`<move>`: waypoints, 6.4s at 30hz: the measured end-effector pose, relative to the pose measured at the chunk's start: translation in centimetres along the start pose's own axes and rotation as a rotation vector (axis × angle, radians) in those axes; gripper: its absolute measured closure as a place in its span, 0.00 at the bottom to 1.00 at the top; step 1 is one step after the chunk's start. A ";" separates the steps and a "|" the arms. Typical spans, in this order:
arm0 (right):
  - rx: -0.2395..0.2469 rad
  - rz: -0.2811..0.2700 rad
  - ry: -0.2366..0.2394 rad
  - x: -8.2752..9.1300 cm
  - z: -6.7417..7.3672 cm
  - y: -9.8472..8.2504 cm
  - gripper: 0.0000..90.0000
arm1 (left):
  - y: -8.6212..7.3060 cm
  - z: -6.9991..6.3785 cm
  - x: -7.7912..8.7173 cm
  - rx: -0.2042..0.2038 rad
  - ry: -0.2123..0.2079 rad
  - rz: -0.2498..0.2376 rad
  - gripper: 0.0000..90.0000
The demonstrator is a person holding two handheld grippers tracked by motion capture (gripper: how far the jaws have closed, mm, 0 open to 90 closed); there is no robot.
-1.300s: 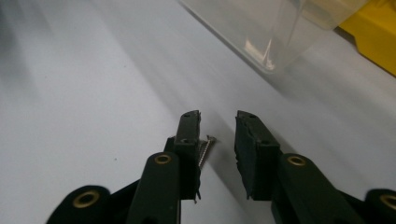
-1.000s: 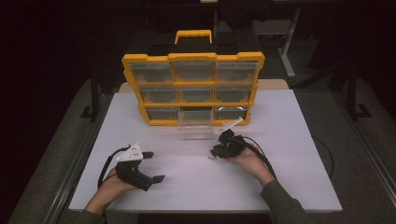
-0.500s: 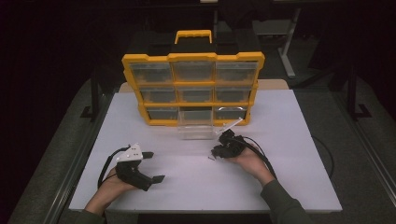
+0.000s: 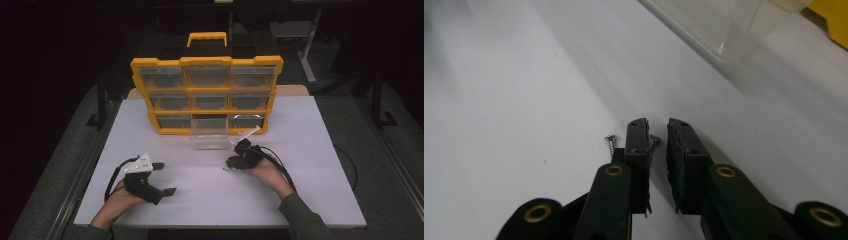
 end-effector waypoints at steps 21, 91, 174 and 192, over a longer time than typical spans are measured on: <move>0.017 0.009 -0.034 -0.3 0.0 -0.3 0.95 | 0.0 0.0 0.1 -0.003 -0.002 0.001 0.00; 0.058 -0.051 -0.011 7.3 0.6 6.3 0.96 | -0.3 -0.2 0.0 -0.027 0.002 -0.003 0.03; 0.089 -0.037 -0.032 7.3 -0.1 10.1 0.98 | -0.4 -0.1 -0.1 -0.001 -0.005 0.005 0.00; 0.045 -0.077 -0.041 6.9 -1.2 6.2 0.60 | -0.4 -0.2 -0.1 -0.002 -0.009 0.009 0.00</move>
Point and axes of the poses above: each handheld gripper's, and its own axes: x roughly backward along the jaws, y roughly out of its top, z roughly to its left, the point moved 6 cm from there along -x, roughly forward along the jaws, and after that the axes turned 15 degrees about -x, right-handed, at the moved point
